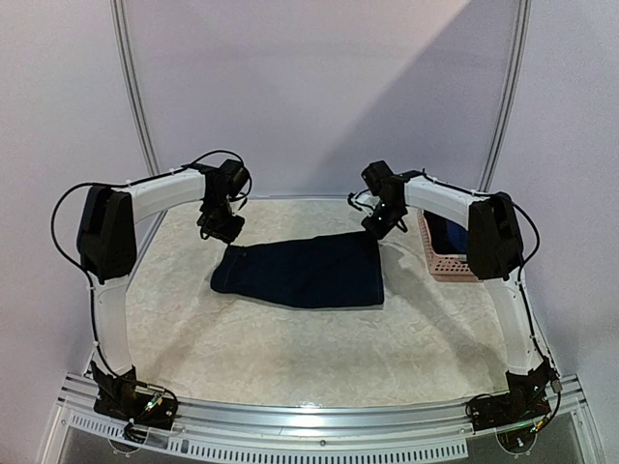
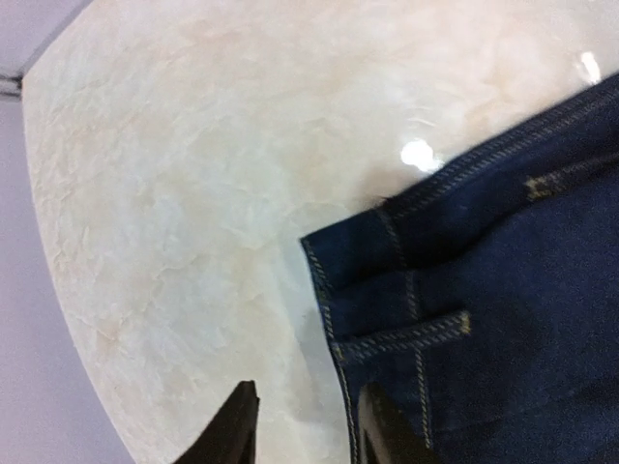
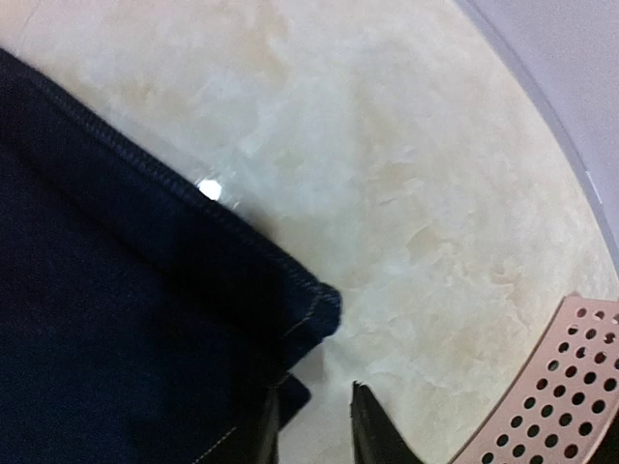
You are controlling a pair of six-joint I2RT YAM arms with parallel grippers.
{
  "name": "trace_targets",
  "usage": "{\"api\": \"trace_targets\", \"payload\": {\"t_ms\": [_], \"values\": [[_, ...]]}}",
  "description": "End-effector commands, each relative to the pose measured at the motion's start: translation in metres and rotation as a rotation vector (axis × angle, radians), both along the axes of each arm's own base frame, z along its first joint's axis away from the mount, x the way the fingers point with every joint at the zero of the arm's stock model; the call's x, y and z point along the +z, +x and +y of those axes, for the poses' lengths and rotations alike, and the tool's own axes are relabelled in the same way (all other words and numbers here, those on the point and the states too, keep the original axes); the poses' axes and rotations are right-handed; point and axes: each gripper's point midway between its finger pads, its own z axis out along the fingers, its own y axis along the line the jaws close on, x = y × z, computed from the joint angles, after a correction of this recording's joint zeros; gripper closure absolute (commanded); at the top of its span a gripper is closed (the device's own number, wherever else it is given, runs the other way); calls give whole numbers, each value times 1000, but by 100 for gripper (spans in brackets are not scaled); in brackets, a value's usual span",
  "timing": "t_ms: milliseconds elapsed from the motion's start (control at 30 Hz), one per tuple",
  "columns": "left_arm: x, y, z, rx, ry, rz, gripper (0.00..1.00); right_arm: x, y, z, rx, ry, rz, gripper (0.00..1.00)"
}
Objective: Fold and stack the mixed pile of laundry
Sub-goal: Fold the flattened shorts at the center of the board, then move the rectangle-folded shorts to the center of the board.
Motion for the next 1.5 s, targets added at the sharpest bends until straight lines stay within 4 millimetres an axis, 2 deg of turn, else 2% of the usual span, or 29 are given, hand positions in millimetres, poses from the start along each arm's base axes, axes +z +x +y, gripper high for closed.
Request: {"api": "trace_targets", "payload": {"t_ms": [0,67,100,133,233,300,333,367,433,500,567,667,767,867,1000,1133,1333,1467], "values": [[40,24,28,112,97,-163,55,20,13,-19,-93,76,-13,65],[68,20,26,119,64,-252,49,53,4,-19,-86,128,-49,61],[79,16,22,117,40,-293,48,60,-4,-18,-74,155,-45,60],[86,9,21,113,21,-310,47,82,-15,-15,-52,203,-56,59],[81,-19,12,78,-40,-273,47,94,-52,-2,27,323,21,57],[70,-40,6,57,-72,-225,47,103,-79,6,94,393,66,56],[64,-50,3,45,-92,-201,47,92,-91,5,106,391,99,56],[62,-60,-2,24,-123,-190,46,90,-99,6,116,387,106,55],[51,-75,-10,-14,-165,-168,46,80,-105,1,123,354,109,55],[41,-86,-6,-1,-168,-147,46,69,-105,-4,114,329,113,54],[31,-91,-2,17,-177,-129,46,61,-112,1,130,351,158,53],[13,-100,-9,40,-240,-82,45,45,-133,18,180,405,269,46],[-2,-108,-14,80,-286,-34,45,25,-151,25,227,355,315,46],[-17,-112,-14,112,-309,-24,45,9,-163,25,249,291,333,45],[-34,-119,-14,136,-324,10,47,-11,-180,14,231,221,404,43],[-42,-122,-8,153,-300,10,52,-32,-194,2,210,174,457,40],[-51,-123,-5,158,-282,8,63,-41,-200,-3,193,156,480,39],[-58,-124,-6,151,-283,10,78,-45,-196,-9,184,120,456,42]]}}
